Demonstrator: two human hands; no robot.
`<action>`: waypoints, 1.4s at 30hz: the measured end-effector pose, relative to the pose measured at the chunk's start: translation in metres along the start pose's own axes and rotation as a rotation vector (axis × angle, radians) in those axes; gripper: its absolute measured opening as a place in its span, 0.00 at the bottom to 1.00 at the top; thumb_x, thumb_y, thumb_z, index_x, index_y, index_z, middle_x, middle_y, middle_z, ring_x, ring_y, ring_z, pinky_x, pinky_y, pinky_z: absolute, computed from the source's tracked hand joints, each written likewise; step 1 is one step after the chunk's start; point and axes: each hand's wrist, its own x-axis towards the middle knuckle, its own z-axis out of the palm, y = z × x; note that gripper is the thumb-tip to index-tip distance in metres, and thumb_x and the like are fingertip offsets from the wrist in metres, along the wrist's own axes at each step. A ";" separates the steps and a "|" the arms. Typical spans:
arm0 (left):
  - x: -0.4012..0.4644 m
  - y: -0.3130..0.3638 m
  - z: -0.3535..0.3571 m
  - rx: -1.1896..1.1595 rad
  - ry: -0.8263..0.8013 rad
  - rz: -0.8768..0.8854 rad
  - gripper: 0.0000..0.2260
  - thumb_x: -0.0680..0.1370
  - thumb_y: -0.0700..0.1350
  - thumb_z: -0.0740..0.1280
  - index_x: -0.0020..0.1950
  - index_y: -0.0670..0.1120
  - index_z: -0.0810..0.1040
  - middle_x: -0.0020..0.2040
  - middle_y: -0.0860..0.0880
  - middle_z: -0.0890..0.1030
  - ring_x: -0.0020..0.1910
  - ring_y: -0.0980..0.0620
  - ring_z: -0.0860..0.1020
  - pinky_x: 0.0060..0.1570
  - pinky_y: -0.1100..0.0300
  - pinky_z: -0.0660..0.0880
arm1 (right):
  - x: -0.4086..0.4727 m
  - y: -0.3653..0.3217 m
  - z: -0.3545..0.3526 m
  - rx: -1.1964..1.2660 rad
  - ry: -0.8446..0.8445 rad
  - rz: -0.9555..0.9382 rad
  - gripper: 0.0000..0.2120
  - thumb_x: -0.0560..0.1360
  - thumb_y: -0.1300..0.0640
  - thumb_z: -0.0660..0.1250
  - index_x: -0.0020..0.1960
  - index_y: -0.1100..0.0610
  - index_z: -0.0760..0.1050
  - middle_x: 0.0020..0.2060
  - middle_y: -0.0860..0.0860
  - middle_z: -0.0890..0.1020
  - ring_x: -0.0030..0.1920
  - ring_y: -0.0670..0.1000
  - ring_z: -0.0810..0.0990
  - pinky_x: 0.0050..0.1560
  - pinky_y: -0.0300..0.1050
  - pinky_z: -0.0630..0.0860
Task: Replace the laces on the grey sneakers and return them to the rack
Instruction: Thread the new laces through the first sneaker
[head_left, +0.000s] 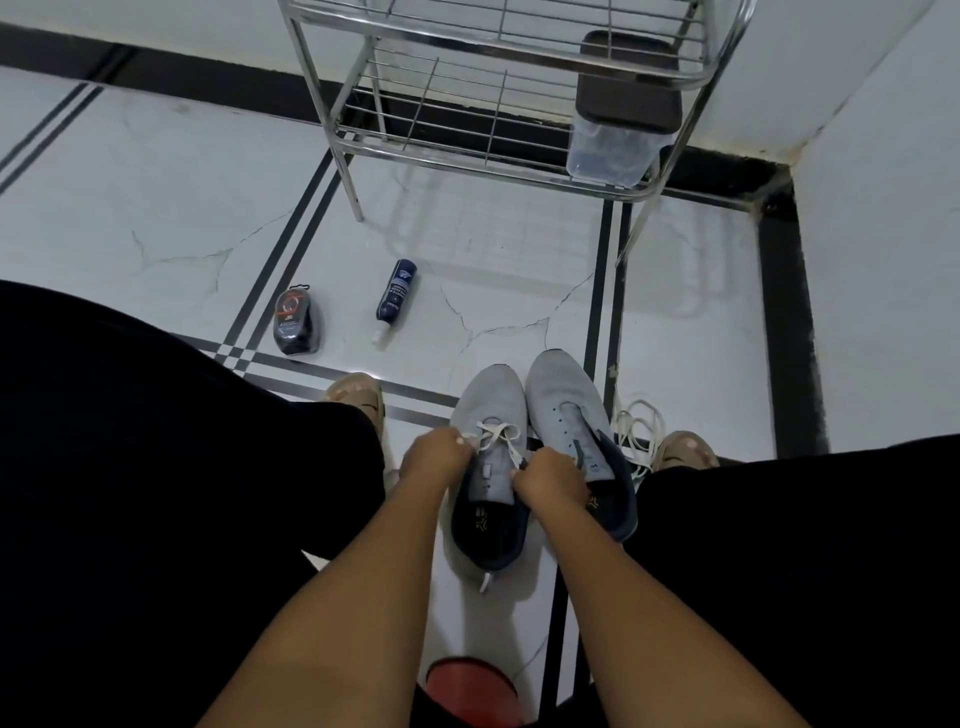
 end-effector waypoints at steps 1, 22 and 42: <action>-0.003 -0.001 0.006 0.009 -0.019 0.009 0.15 0.79 0.54 0.59 0.57 0.45 0.76 0.57 0.44 0.79 0.56 0.42 0.76 0.52 0.55 0.72 | 0.000 0.000 0.000 -0.008 0.003 0.002 0.11 0.78 0.51 0.63 0.55 0.57 0.76 0.53 0.55 0.80 0.52 0.57 0.79 0.43 0.46 0.74; 0.014 -0.005 0.009 0.324 0.122 0.127 0.16 0.81 0.49 0.56 0.65 0.46 0.72 0.66 0.43 0.69 0.67 0.42 0.65 0.62 0.49 0.67 | 0.004 0.001 0.005 -0.126 0.065 -0.108 0.11 0.79 0.54 0.62 0.57 0.58 0.77 0.54 0.56 0.81 0.54 0.57 0.80 0.46 0.45 0.74; -0.046 0.076 -0.102 -0.889 -0.102 0.311 0.10 0.76 0.46 0.69 0.53 0.44 0.84 0.59 0.50 0.80 0.59 0.58 0.72 0.57 0.60 0.62 | -0.024 -0.051 -0.076 1.061 -0.128 -0.259 0.09 0.74 0.63 0.62 0.44 0.51 0.79 0.42 0.49 0.79 0.43 0.48 0.77 0.45 0.42 0.73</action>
